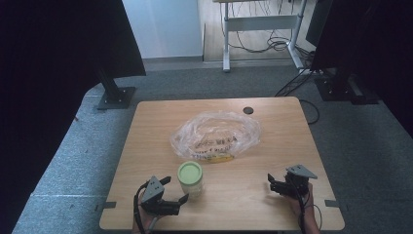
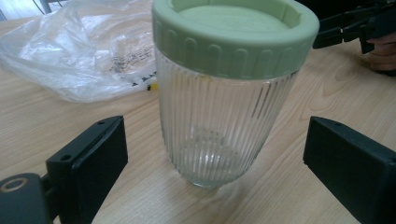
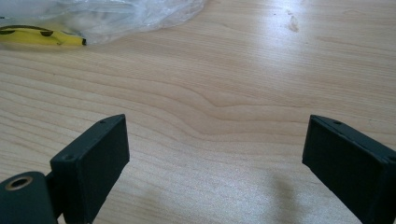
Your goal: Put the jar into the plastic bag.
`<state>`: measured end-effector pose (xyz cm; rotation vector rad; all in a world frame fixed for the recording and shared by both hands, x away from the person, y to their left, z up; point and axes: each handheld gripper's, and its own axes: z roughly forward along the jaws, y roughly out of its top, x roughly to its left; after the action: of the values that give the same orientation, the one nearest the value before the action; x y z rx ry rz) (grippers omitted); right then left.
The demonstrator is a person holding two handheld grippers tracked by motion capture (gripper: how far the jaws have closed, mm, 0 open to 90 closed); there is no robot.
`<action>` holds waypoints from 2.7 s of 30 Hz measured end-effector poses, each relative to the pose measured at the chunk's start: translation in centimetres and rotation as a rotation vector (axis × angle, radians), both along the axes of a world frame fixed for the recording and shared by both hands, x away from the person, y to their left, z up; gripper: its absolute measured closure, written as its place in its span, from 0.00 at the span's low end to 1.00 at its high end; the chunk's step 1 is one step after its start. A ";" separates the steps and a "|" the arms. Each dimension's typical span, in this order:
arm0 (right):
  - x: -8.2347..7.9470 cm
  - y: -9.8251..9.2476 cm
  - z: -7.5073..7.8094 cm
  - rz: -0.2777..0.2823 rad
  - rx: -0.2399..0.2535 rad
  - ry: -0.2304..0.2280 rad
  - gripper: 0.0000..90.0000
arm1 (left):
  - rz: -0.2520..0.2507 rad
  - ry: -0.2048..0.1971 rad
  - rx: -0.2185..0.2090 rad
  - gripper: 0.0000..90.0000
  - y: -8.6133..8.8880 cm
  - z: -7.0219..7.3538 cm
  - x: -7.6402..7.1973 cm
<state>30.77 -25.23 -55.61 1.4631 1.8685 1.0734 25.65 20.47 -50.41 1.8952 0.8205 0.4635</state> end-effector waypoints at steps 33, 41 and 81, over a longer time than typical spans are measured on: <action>0.0 -0.1 0.0 -0.005 0.007 0.001 0.08 | 0.029 0.019 -0.020 0.02 -1.8 -0.6 1.3; 0.0 -0.1 0.0 -0.005 0.005 0.001 0.08 | 0.031 0.020 -0.025 0.02 -2.2 -0.7 2.1; 0.1 0.0 0.0 -0.011 -0.001 0.004 0.08 | 0.040 -0.043 -0.049 0.12 -4.1 -1.3 3.2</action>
<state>30.83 -25.26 -55.62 1.4734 1.8617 1.0651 28.88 16.33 -51.69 1.8204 0.8357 0.5030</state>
